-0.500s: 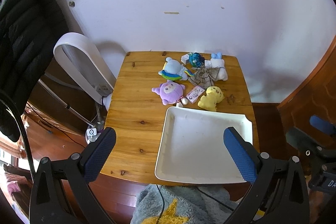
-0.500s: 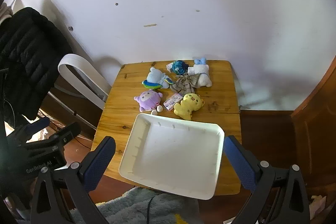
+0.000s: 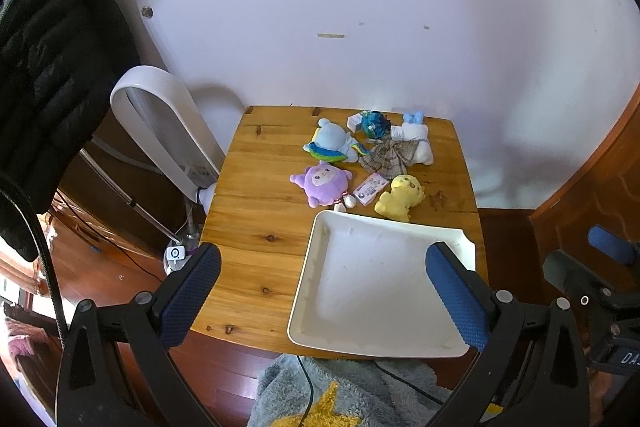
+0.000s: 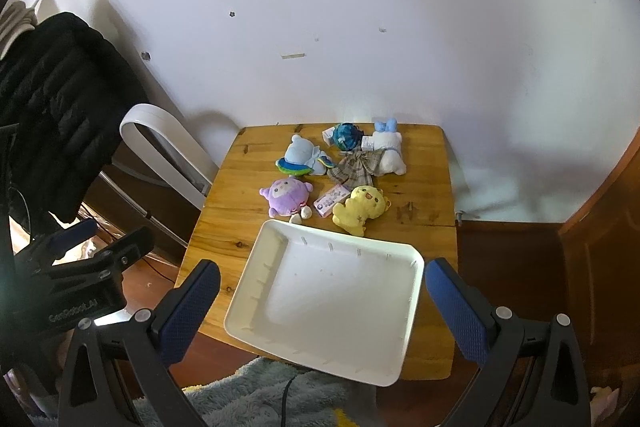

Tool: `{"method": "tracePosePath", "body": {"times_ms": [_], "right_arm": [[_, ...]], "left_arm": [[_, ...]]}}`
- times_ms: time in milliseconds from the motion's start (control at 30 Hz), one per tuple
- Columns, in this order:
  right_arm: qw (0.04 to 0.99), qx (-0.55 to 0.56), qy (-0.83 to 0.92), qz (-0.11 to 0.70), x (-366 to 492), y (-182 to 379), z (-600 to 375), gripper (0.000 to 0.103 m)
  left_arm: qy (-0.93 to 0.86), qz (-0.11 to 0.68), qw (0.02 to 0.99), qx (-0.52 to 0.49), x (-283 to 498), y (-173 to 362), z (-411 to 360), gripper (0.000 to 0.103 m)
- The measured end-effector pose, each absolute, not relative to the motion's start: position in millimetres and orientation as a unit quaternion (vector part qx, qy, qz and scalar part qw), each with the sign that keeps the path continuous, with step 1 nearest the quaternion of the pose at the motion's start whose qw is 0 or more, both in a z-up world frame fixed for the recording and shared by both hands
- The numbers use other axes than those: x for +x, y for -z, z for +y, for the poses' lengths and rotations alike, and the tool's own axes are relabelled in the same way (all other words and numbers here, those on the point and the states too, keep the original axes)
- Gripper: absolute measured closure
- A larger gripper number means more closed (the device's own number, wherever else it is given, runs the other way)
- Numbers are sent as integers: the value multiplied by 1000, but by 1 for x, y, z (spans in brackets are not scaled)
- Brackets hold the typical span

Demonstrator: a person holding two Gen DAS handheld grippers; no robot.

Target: Organize objects

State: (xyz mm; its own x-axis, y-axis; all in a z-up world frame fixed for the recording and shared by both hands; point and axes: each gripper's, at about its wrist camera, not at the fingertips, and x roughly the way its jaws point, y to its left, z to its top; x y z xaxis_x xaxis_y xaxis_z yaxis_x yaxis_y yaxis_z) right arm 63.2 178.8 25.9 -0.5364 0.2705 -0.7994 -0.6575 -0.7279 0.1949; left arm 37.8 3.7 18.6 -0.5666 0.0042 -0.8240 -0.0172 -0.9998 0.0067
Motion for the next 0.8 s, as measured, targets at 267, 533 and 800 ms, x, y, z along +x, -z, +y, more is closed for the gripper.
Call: {"method": "tracePosePath", "body": {"times_ms": [267,533,800], "right_arm": [[269,-388,-847,242,73,-24,184,0],[268,-382,-850,244,78,-21,189,0],[260,-373,-857,243,76,-22,190,0]], "left_arm": [[-888,7,8,-460,42,-18,10,1],[-888,10,10,-460,43,-17,12,1],[-887,15,9,-462,44,-15,15,1]]}}
